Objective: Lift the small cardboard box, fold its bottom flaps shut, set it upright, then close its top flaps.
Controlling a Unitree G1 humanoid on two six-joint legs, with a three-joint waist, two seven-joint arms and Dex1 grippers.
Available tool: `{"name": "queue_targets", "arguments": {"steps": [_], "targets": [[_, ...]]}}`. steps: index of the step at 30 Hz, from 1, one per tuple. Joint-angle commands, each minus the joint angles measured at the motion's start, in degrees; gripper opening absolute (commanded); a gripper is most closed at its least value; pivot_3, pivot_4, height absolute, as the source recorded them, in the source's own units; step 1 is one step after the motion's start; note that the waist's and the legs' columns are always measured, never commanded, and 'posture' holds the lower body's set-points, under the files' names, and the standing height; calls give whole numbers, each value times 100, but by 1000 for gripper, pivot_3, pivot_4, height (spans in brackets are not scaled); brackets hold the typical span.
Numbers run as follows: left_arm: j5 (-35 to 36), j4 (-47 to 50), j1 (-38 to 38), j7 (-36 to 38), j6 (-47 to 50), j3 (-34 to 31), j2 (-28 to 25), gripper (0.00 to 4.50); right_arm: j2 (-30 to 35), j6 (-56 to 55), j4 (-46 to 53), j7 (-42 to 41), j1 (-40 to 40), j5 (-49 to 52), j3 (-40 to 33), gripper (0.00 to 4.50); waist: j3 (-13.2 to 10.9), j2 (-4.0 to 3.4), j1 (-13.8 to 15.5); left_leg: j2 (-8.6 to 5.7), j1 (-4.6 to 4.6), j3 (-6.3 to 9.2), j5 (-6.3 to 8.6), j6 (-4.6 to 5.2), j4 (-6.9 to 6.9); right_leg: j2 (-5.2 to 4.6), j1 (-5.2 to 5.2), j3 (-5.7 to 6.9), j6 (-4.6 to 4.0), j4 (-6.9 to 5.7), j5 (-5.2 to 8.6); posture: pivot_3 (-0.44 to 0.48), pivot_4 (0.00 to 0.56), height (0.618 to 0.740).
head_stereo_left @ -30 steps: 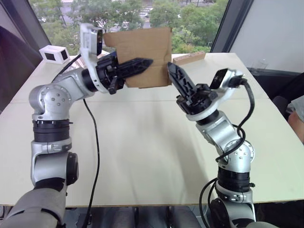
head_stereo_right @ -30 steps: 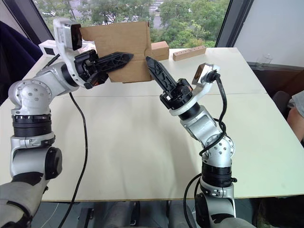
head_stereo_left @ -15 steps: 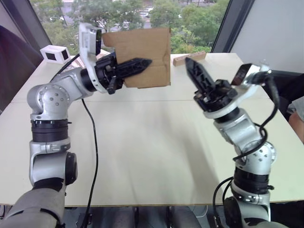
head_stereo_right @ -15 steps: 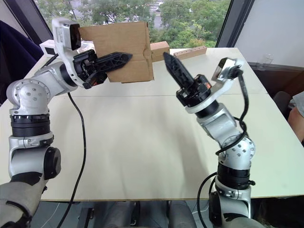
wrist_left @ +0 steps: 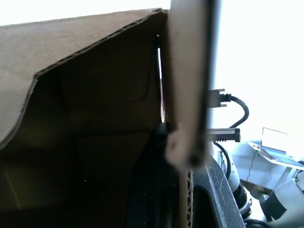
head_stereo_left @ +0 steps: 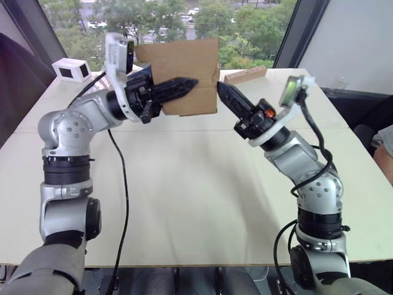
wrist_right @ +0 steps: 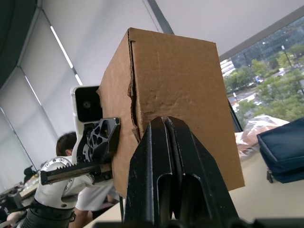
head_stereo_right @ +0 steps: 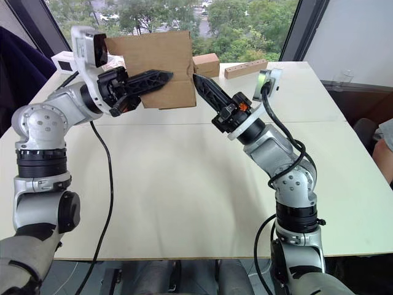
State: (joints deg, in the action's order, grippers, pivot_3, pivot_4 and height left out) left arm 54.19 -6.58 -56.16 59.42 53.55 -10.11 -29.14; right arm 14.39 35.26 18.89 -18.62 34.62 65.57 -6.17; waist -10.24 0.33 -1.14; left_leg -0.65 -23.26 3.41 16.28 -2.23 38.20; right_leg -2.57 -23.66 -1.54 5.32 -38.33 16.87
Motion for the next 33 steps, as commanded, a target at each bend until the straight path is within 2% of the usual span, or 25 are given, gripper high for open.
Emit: {"name": "queue_targets", "arguments": {"steps": [1,12,19,22,27,31,33], "targets": [[1,192,-7,-81,52,67,41,0,-171,128,395,-122,15,106,279,16,0,0,1,0,0,0,0,0,0,0,0,0,0,0,0,0,150,740],[-40,254,10,27,143,177,-11,0,-275,244,540,-153,-180,-216,470,16,0,0,-4,0,0,1,0,0,0,1,-1,0,0,-1,0,0,150,740],[-771,159,-217,333,-197,601,-536,0,257,354,721,-132,-592,151,-257,16,0,0,14,-1,0,0,0,0,-1,0,0,0,0,0,0,0,150,740],[-1448,60,-529,605,-459,1153,-959,0,848,559,835,-166,-1021,350,-707,16,0,1,34,-6,-3,2,0,0,0,-1,1,1,0,2,0,0,150,740],[-3061,-140,-942,1628,-1382,2716,-1762,0,1858,883,1053,-392,-1632,328,-1063,16,0,-2,21,-24,2,-2,1,2,-6,-3,7,0,0,8,0,0,150,740],[-4024,-195,-1400,2284,-1634,3654,-2010,0,2949,1245,1627,-824,-2051,-187,-832,16,-3,-3,15,-29,3,1,1,3,-5,6,8,0,-1,6,1,0,150,740],[-4579,-27,-1579,2460,-1573,4220,-2005,0,3680,1355,2126,-1059,-2291,-869,-322,16,-3,-3,14,-29,-2,3,3,6,-5,9,7,0,0,12,2,0,150,740]]}}
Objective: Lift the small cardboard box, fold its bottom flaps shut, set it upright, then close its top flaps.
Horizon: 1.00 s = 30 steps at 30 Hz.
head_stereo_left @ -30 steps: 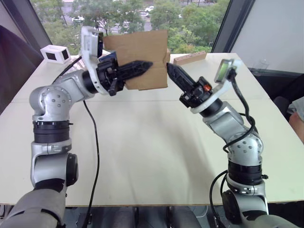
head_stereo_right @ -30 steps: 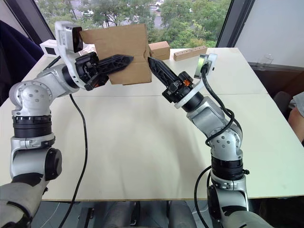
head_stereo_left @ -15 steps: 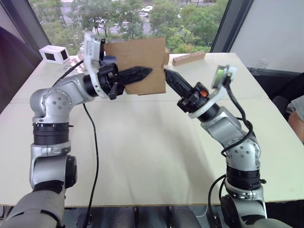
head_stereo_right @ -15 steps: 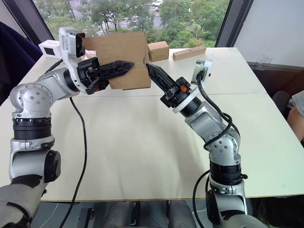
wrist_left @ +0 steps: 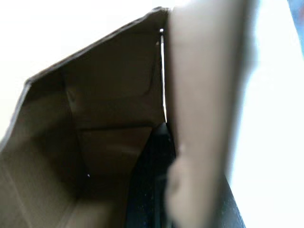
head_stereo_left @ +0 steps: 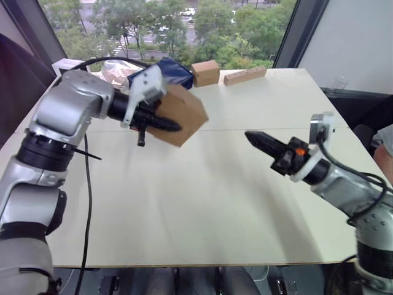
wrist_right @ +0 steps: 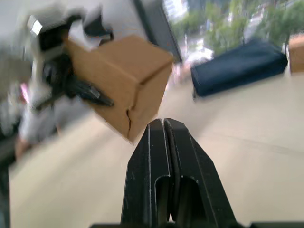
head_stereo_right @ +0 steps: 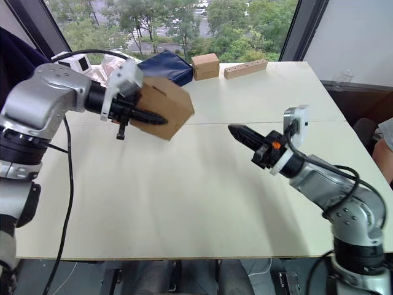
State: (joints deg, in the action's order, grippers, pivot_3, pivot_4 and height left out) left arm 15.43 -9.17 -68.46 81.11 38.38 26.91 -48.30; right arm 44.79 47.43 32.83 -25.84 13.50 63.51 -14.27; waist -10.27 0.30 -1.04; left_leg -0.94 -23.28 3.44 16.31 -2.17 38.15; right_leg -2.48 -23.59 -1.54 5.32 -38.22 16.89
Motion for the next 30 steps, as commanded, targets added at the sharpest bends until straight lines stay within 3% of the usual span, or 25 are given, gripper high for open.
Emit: {"name": "queue_targets", "arguments": {"steps": [1,6,10,16,24,27,30], "targets": [[-830,445,-368,412,105,737,-64,0,892,137,948,-397,-285,-974,739,16,0,0,4,-2,-1,1,0,1,0,-1,0,0,1,0,0,0,150,740],[-1014,1290,-202,719,906,1247,15,0,1269,99,1429,-414,-426,-1760,1369,16,-2,3,-4,4,-4,3,1,2,8,-2,3,-1,2,1,1,0,150,740],[-1178,1656,-54,635,1480,1602,166,0,972,132,1598,-138,-396,-2031,1596,16,-2,4,9,23,-3,5,1,2,8,0,5,0,2,0,1,0,150,740],[-1453,2059,166,449,1588,1938,232,0,609,73,1589,89,-587,-2542,1843,16,-2,5,21,24,-3,5,1,2,10,0,5,0,2,-1,1,0,150,740],[-1534,2072,221,306,1681,1884,389,0,351,153,1473,30,-460,-2811,1858,16,-2,6,19,24,-2,5,1,2,12,1,7,1,2,-2,1,0,150,740],[-1481,2184,283,271,1838,1861,379,774,283,204,1395,-22,-332,-2872,1883,0,-2,5,16,25,-1,6,1,2,12,1,7,1,2,-3,1,0,150,740],[-1355,2292,294,190,2219,1778,437,1934,245,237,1304,-95,-198,-2928,1914,0,-2,5,20,25,-1,6,1,2,12,1,7,1,2,-3,1,0,150,740]]}}
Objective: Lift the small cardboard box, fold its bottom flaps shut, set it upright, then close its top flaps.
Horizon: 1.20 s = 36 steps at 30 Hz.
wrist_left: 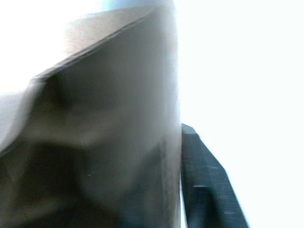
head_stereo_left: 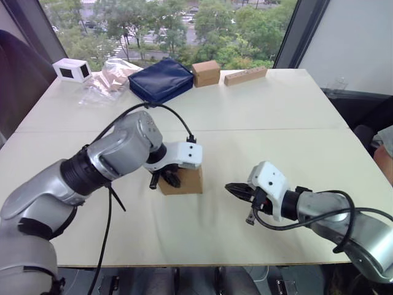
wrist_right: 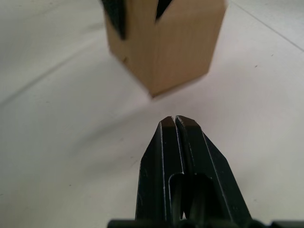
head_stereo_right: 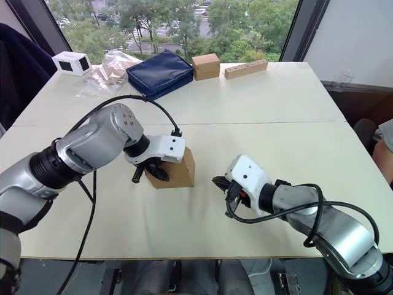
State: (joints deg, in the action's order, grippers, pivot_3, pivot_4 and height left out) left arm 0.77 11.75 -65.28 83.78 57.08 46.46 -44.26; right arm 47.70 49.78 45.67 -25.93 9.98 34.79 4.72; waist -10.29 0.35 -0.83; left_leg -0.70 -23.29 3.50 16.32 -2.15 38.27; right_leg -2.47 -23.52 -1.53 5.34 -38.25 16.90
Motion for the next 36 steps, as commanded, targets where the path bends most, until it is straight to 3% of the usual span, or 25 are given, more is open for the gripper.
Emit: {"name": "queue_targets", "arguments": {"steps": [1,5,12,18,23,26,29,32,36], "targets": [[157,232,-29,-112,490,-216,42,2417,-52,9,-8,-122,195,-70,22,0,0,0,0,0,0,0,0,0,0,0,0,0,0,0,0,0,150,740],[418,250,-169,-107,896,-362,-35,3960,-40,18,-56,-287,227,-87,7,0,0,0,0,0,0,0,0,0,0,0,0,0,0,-1,0,0,150,740],[1615,-479,-894,351,1840,-1359,-88,3960,68,-32,-242,-729,245,-48,-150,0,0,0,-4,-2,0,0,0,0,3,0,0,3,0,-3,0,0,150,740],[2281,-758,-738,257,2178,-1975,-435,3960,70,-159,-530,-1126,405,-5,-253,0,1,-2,-35,2,5,-1,1,2,2,2,1,1,0,-8,0,0,150,740],[2336,-1878,-544,-255,1429,-3013,-458,3960,-146,56,-527,-1199,601,473,-568,0,1,-2,-19,7,7,-1,1,2,4,4,-1,1,0,-12,0,0,150,740],[2357,-2287,-133,-841,709,-3962,-402,3960,-133,237,-352,-1188,602,720,-617,0,2,-2,-8,2,5,-2,1,1,4,-5,-2,2,0,-11,0,0,150,740],[2422,-2401,622,-1358,-23,-4795,-310,3234,-125,336,-243,-1194,615,778,-439,0,5,-5,-11,1,7,-3,1,1,4,-13,-1,1,0,-13,0,0,150,740],[2323,-2241,1317,-1457,-571,-4920,-398,2063,-245,359,-238,-1149,672,772,-243,0,5,-2,-13,4,8,-3,0,0,6,-18,-1,1,-1,-12,0,0,150,740],[1956,-2337,2464,-1652,-1534,-4836,-460,566,-487,328,-465,-987,954,147,730,0,7,0,-8,3,4,-2,-1,-2,6,-17,-4,3,-1,-11,-1,0,150,740]]}}
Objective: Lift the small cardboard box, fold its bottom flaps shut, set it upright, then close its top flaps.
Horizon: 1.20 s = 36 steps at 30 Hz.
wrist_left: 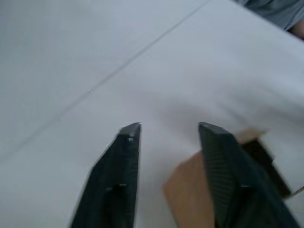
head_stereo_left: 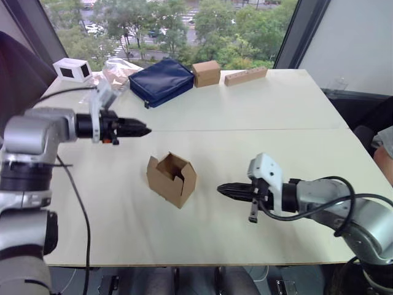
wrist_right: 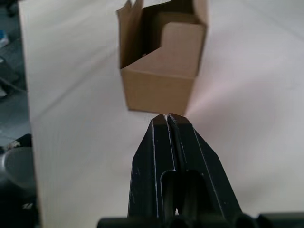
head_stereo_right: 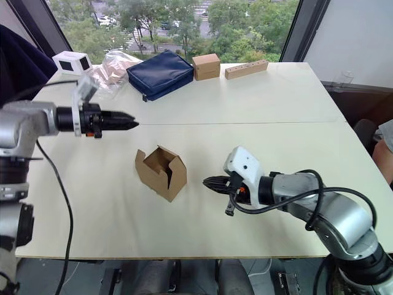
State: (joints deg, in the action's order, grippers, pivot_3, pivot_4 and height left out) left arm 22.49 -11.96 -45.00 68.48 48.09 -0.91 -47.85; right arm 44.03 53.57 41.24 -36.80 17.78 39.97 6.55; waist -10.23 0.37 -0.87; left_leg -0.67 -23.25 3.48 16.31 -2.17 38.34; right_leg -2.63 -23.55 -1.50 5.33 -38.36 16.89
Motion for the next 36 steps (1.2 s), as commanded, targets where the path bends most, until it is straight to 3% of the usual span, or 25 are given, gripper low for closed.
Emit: {"name": "queue_targets", "arguments": {"steps": [1,6,13,24,36], "targets": [[-279,-39,570,-202,-793,-93,-71,191,-138,-49,-58,97,218,-473,698,0,1,-1,-3,0,1,-2,0,0,0,-1,-1,-1,0,-1,0,0,150,740],[-482,66,1239,-436,-1614,-57,146,40,-353,-183,-357,136,302,-969,1305,0,3,3,29,-4,-5,2,0,0,0,-1,-2,4,0,1,0,0,150,740],[-178,488,1630,-135,-1173,105,254,40,-725,-285,-753,260,447,-1588,1834,0,7,9,-2,-8,-1,2,0,1,-1,-2,-2,3,0,-3,0,0,150,740],[232,1457,2152,257,-672,298,36,40,-974,-382,-987,205,611,-1955,1747,0,7,9,-12,-6,0,1,0,1,-1,-1,-2,2,0,-7,0,0,150,740],[352,2073,2463,-138,-257,457,292,40,-988,-419,-1111,257,613,-2259,1552,0,7,8,-3,-8,1,1,1,1,-1,-2,-1,1,0,-7,0,0,150,740]]}}
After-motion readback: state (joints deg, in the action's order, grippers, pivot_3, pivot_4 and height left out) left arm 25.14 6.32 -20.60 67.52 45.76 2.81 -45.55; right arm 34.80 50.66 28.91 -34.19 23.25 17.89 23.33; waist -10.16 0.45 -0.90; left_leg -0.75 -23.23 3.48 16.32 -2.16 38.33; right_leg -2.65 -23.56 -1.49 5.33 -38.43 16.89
